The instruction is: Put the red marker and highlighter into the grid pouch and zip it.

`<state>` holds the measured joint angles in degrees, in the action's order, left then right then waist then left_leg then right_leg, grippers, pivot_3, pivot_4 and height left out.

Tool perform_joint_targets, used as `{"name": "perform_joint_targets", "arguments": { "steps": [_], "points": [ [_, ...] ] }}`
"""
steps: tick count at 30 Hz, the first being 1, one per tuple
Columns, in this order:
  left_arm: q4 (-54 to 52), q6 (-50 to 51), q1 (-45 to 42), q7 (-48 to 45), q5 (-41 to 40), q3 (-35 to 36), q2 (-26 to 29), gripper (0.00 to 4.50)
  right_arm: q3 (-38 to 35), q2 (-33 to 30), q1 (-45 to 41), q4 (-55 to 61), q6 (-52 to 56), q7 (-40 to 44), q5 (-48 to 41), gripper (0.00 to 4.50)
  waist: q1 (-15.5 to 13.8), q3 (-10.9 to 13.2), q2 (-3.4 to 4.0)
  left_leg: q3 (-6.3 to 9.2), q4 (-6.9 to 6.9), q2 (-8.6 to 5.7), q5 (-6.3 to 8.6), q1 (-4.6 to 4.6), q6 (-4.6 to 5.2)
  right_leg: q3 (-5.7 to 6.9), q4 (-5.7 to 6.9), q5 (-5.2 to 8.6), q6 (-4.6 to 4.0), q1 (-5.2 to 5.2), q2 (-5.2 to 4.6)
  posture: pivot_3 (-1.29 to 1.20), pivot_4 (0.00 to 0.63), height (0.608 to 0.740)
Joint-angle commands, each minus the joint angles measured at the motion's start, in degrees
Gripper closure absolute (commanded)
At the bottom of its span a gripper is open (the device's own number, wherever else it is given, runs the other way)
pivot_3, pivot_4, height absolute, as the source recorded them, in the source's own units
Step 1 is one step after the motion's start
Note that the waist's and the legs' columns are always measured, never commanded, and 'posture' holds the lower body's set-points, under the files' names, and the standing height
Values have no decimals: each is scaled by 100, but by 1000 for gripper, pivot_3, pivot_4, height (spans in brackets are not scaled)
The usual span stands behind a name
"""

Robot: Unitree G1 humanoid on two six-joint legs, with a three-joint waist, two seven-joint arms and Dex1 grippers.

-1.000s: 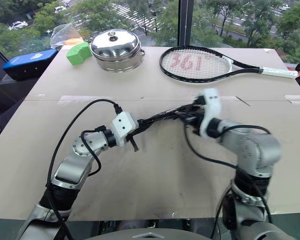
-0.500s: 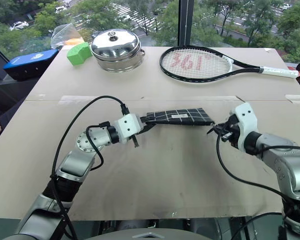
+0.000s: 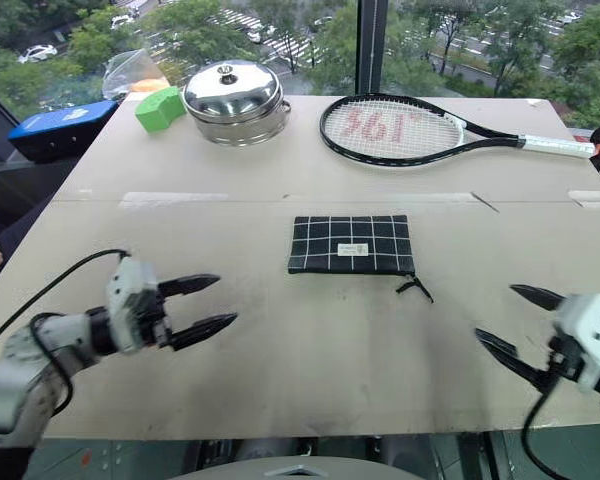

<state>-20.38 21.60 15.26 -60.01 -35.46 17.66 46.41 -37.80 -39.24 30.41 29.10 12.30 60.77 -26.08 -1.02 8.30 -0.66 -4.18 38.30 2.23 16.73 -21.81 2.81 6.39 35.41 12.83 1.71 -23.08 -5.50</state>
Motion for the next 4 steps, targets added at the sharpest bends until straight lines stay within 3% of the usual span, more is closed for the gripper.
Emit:
{"name": "perform_joint_targets", "arguments": {
  "steps": [1, 4],
  "points": [
    [-459, 124, 515, -125, -251, 573, 82, 101, -625, -71, 273, -160, -402, 403, -236, 42, -4, 1, 1, 0, 0, 0, 1, 0, -1, 0, 0, 0, 0, -1, 0, 0, 150, 740],
    [-533, 162, 759, -165, -302, 693, 33, 101, -713, -105, 417, -343, -574, 568, -244, 42, -13, 0, 1, 6, -2, 1, 1, -2, -2, 4, 1, 0, -2, -3, 1, 0, 150, 740]
  ]
}}
